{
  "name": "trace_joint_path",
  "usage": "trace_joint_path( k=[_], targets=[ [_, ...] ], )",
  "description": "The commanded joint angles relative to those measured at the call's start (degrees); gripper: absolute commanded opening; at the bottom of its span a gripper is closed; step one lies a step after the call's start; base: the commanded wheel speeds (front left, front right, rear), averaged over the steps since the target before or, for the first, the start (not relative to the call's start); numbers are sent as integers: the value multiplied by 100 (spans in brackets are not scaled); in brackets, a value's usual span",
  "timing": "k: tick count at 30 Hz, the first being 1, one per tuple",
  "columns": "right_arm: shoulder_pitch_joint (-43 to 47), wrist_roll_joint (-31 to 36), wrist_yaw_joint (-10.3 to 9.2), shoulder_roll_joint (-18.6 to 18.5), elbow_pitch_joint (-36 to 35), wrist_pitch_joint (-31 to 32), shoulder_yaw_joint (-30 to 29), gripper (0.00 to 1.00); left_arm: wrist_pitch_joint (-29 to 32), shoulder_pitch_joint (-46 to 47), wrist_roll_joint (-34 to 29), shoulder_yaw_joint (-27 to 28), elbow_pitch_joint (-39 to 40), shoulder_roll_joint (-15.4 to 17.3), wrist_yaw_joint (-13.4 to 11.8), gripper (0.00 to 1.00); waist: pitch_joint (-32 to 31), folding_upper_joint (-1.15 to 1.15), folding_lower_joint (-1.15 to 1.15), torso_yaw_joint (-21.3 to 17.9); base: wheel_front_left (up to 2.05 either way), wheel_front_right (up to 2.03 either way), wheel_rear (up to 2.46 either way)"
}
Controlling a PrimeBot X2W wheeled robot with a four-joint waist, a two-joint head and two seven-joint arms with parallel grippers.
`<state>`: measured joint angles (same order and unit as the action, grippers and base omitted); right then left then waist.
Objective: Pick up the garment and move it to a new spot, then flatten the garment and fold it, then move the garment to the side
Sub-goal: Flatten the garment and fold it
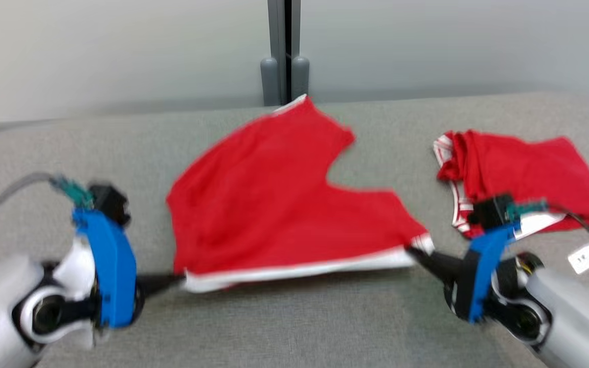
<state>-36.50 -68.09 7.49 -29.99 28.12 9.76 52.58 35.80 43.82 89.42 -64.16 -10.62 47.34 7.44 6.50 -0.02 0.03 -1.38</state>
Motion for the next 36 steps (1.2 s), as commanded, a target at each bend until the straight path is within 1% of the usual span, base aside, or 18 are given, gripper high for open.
trace_joint_path(
  k=[1, 4, 7, 9, 11, 14, 16, 19, 23, 25, 27, 31, 33, 36],
  targets=[
    [196, -112, 1, -218, -159, 154, 12, 0, 64, -158, 62, -52, 222, 113, -8, 0, -287, 2, -3, -203, 0, 0, 0],
    [699, -324, 0, -810, -792, 668, 52, 0, 223, -598, 301, -207, 915, 547, -120, 0, -541, 2, -3, -223, 0, 0, 0],
    [1085, -583, -2, -1392, -1437, 1077, -89, 0, 179, -936, 479, -255, 1572, 945, -247, 0, -686, 2, -3, -233, 0, 0, 0],
    [1276, -727, -5, -1720, -1799, 1244, -253, 0, 116, -1105, 590, -255, 1952, 1168, -337, 0, -708, 2, -3, -222, 0, 0, 0],
    [1397, -838, -6, -1924, -2035, 1320, -453, 0, 74, -1182, 662, -233, 2221, 1326, -417, 0, -684, 2, -3, -178, 0, 0, 0],
    [1383, -893, -6, -1994, -2251, 1427, -717, 0, 40, -1147, 752, -153, 2412, 1429, -495, 0, -551, 2, -3, -87, 0, 0, 0],
    [1159, -795, -5, -1935, -2284, 1599, -837, 0, 80, -982, 791, -60, 2428, 1410, -489, 0, -398, 2, -3, -9, 0, 0, 0],
    [660, -621, -4, -1746, -2181, 2040, -950, 0, 229, -753, 915, 62, 2304, 1319, -449, 0, -84, 2, -3, 118, 0, 0, 0],
    [-262, -412, -2, -1349, -1802, 2786, -1058, 0, 526, -345, 1003, 217, 1954, 1151, -414, 0, 405, 2, -3, 346, 0, 0, 0],
    [-771, -319, -1, -1093, -1569, 3131, -1065, 0, 643, -112, 953, 284, 1714, 1030, -406, 0, 633, 2, -3, 466, 0, 0, 0],
    [-1196, -221, -1, -845, -1221, 3410, -1072, 0, 762, 60, 950, 316, 1522, 878, -382, 0, 849, 2, -3, 588, 0, 0, 0],
    [-1997, 94, 0, -477, -434, 3949, -1039, 0, 956, 449, 994, 417, 1127, 564, -328, 0, 1290, 2, -3, 867, 0, 0, 0],
    [-2379, 197, 0, -276, -78, 4064, -1132, 0, 1025, 642, 962, 461, 937, 400, -293, 0, 1509, 2, -3, 997, 0, 0, 0],
    [-2808, 399, 0, -99, 414, 4250, -1169, 0, 1162, 919, 942, 497, 702, 131, -238, 0, 1806, 2, -3, 1199, 0, 0, 0]
  ],
)
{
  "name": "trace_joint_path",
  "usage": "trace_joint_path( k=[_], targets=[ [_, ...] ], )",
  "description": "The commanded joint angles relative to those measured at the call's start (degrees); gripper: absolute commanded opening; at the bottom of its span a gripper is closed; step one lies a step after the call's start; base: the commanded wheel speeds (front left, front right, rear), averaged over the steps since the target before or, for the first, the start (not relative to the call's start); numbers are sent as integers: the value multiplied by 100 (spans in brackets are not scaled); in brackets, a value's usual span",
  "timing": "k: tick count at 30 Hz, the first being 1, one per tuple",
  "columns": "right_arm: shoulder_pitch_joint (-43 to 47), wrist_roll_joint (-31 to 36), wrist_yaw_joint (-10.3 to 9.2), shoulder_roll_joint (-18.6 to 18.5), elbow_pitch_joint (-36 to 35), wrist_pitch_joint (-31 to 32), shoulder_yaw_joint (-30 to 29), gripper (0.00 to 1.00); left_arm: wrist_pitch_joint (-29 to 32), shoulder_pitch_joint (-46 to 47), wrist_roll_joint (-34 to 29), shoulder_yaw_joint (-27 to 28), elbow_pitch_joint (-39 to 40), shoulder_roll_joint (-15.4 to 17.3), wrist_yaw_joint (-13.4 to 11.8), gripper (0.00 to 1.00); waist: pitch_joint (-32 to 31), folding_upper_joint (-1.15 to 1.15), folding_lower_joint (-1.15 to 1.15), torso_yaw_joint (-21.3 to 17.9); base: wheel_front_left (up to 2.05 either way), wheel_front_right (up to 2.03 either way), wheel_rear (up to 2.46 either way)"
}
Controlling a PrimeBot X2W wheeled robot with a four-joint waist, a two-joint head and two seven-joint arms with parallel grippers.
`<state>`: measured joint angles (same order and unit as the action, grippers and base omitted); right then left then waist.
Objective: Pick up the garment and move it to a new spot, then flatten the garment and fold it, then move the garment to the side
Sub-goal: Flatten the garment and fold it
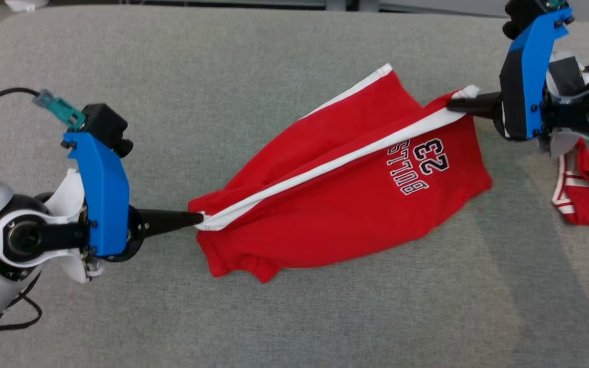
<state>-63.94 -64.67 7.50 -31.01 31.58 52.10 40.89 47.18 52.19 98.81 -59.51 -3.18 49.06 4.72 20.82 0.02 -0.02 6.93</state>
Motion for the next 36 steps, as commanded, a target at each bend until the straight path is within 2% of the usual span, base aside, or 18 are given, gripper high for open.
trace_joint_path(
  k=[1, 11, 12, 13, 14, 15, 18, 22, 27, 31, 34, 36],
  targets=[
    [-218, 118, -1, 42, 193, 66, -16, 0, 73, 177, -4, 48, -107, -107, 37, 0, 457, -2, 2, 427, 0, 0, 0],
    [-1086, 581, -1, 513, 1027, 198, -137, 0, 281, 646, 20, 172, -707, -461, 138, 0, 855, -2, 2, 632, 0, 0, 0],
    [-1128, 634, -1, 555, 1074, 120, -151, 12, 261, 655, 4, 184, -745, -485, 148, 0, 859, -2, 2, 624, 0, 0, 0],
    [-1146, 676, -1, 607, 1116, 8, -179, 64, 239, 653, -1, 184, -777, -510, 151, 14, 854, -2, 2, 613, 0, 0, 0],
    [-1139, 715, -1, 656, 1171, -124, -202, 100, 178, 658, -32, 202, -829, -526, 154, 84, 833, -2, 2, 602, 0, 0, 0],
    [-1119, 736, -1, 712, 1237, -272, -242, 100, 132, 655, -85, 198, -885, -529, 142, 100, 799, -2, 2, 589, 0, 0, 0],
    [-986, 713, -1, 891, 1372, -666, -334, 100, -48, 662, -224, 219, -994, -538, 148, 100, 644, -2, 2, 544, 0, 0, 0],
    [-823, 664, -1, 947, 1407, -1152, -418, 100, -129, 577, -295, 234, -962, -457, 182, 100, 420, -2, 2, 495, 0, 0, 0],
    [-439, 600, -1, 948, 1116, -2377, -481, 100, -750, 356, -570, 393, -764, -257, 237, 100, -26, -2, 2, 406, 0, 0, 0],
    [47, 761, -1, 776, 811, -3798, -444, 100, -1875, 87, -1338, 498, -574, -87, 231, 100, -335, -2, 2, 371, 0, 0, 0],
    [480, 914, -1, 680, 906, -4972, -536, 100, -3024, -203, -1998, 611, -508, -135, 50, 100, -521, -2, 2, 392, 0, 0, 0],
    [767, 1009, -1, 725, 1105, -5530, -554, 100, -3890, -397, -2604, 658, -556, -133, -268, 100, -608, -2, 2, 413, 0, 0, 0]
  ],
)
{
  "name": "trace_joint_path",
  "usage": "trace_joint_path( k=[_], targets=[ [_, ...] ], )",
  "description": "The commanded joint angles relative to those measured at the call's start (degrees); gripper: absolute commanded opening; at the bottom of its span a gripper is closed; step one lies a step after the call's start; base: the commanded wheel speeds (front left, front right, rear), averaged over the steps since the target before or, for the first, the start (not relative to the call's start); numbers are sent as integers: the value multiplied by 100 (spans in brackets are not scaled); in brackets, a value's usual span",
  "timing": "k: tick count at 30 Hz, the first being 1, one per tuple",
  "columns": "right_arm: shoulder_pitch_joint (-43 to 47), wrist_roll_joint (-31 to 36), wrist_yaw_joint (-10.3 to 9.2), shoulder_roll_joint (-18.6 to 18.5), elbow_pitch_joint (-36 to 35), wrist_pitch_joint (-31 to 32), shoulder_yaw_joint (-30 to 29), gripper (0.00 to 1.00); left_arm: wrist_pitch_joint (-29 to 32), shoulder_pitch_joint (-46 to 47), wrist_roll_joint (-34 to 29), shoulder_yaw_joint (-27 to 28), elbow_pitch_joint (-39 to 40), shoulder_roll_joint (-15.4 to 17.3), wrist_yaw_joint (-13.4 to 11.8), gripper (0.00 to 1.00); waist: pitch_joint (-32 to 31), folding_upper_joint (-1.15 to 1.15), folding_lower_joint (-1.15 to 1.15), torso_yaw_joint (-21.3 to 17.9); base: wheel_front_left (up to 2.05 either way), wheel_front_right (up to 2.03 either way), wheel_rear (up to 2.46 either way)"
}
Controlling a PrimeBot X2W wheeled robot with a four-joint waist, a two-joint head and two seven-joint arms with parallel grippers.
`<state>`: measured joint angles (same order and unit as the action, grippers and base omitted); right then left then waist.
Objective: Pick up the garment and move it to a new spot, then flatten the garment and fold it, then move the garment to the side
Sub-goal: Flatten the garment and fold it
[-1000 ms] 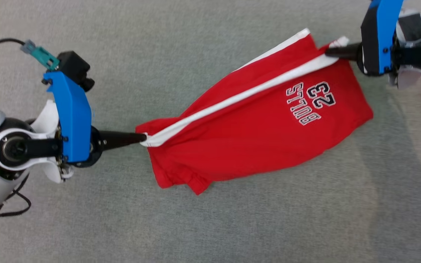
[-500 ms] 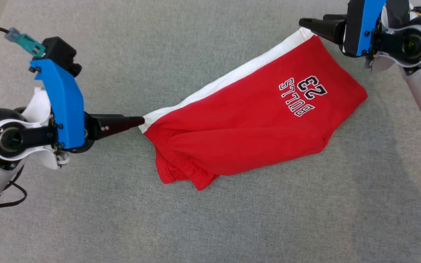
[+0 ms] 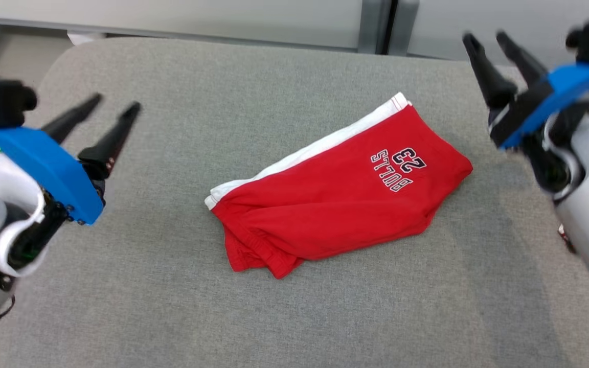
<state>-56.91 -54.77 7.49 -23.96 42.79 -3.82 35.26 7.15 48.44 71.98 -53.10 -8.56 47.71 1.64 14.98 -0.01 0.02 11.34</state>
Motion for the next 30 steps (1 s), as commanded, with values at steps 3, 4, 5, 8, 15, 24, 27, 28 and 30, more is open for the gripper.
trace_joint_path(
  k=[3, 4, 5, 8, 15, 24, 27, 28, 30],
  targets=[
    [349, 215, 1, 63, 427, -496, 36, 100, -1055, -435, -552, 43, -51, -228, -538, 100, -110, 1, -2, 65, 0, 0, 0],
    [437, 264, 1, 107, 586, -561, 79, 100, -1346, -564, -680, 49, -51, -306, -714, 100, -127, 1, -2, 106, 0, 0, 0],
    [509, 311, 1, 108, 750, -603, 119, 100, -1610, -664, -858, 30, -62, -386, -932, 100, -143, 1, -2, 174, 0, 0, 0],
    [520, 396, 1, 87, 1189, -533, 239, 100, -2093, -1028, -1050, 128, 23, -788, -1403, 100, -133, 1, -2, 377, 0, 0, 0],
    [173, 479, 1, 6, 2073, 468, 690, 100, -2233, -1932, -1426, 798, 176, -1612, -1435, 100, -15, 1, -2, 959, 0, 0, 0],
    [-253, 423, 0, -268, 2742, 2044, 1069, 100, -2238, -2637, -1905, 1396, -99, -2306, -916, 100, 13, 1, -2, 1465, 0, 0, 0],
    [-277, 321, 0, -272, 2877, 2513, 1053, 100, -2238, -2744, -2017, 1532, -187, -2444, -802, 100, 49, 1, -2, 1550, 0, 0, 0],
    [-271, 304, 0, -296, 2925, 2715, 1067, 100, -2239, -2781, -2050, 1567, -219, -2491, -769, 100, 68, 1, -2, 1573, 0, 0, 0],
    [-231, 334, -2, -344, 3016, 3045, 1134, 100, -2239, -2831, -2124, 1638, -280, -2558, -715, 100, 107, 1, -2, 1604, 0, 0, 0]
  ],
)
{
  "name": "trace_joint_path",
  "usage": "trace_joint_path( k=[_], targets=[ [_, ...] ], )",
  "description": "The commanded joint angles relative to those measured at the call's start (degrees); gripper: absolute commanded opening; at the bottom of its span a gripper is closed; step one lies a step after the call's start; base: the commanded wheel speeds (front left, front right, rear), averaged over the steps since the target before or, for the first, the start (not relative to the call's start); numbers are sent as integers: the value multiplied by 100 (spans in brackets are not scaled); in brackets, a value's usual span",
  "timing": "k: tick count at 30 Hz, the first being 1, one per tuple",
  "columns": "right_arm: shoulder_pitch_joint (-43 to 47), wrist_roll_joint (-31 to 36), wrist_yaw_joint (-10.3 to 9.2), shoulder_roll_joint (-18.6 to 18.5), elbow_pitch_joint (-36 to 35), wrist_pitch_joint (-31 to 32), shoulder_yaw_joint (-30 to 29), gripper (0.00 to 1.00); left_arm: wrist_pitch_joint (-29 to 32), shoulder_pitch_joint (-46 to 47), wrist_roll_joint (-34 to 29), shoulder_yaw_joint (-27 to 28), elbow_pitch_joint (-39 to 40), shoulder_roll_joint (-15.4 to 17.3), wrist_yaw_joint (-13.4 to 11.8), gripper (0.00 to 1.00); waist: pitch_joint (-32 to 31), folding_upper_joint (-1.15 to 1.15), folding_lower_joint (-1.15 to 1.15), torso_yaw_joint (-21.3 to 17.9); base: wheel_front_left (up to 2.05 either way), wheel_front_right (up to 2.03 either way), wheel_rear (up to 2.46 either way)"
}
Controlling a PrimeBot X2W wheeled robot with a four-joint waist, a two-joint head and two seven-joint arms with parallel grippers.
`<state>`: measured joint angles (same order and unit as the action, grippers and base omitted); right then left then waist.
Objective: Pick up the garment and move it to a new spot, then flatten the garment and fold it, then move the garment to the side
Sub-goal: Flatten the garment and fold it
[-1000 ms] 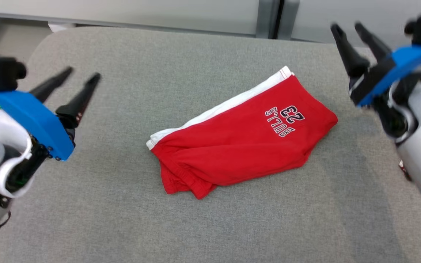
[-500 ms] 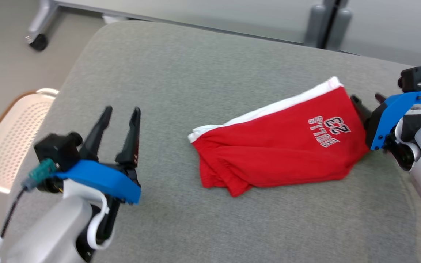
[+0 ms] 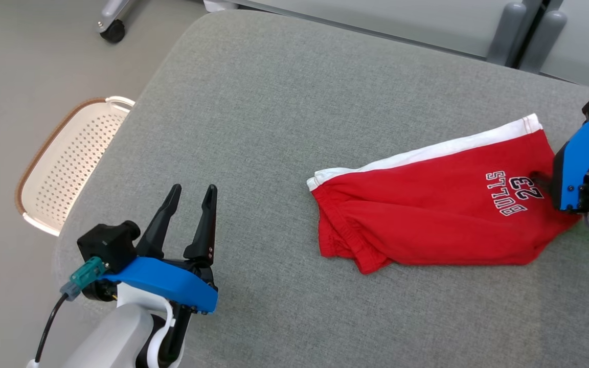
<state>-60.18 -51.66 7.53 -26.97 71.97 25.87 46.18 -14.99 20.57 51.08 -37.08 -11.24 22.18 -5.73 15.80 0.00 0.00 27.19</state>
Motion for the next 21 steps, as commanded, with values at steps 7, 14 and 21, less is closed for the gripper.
trace_joint_path(
  k=[7, 14, 21],
  targets=[
    [358, -178, -1, 127, -11, 518, 57, 20, -25, -204, -267, 284, -174, -242, 158, 100, 43, 0, 0, -20, 0, 0, 0],
    [295, -199, -4, 167, -271, -518, -10, 0, -26, -281, -798, 502, -316, -202, 101, 100, -254, 0, 0, -333, 0, 0, 0],
    [751, -641, -4, 447, -511, -1252, -249, 0, -26, -626, -1205, 822, -299, -141, -8, 100, -769, 0, 0, -952, 0, 0, 0]
  ],
)
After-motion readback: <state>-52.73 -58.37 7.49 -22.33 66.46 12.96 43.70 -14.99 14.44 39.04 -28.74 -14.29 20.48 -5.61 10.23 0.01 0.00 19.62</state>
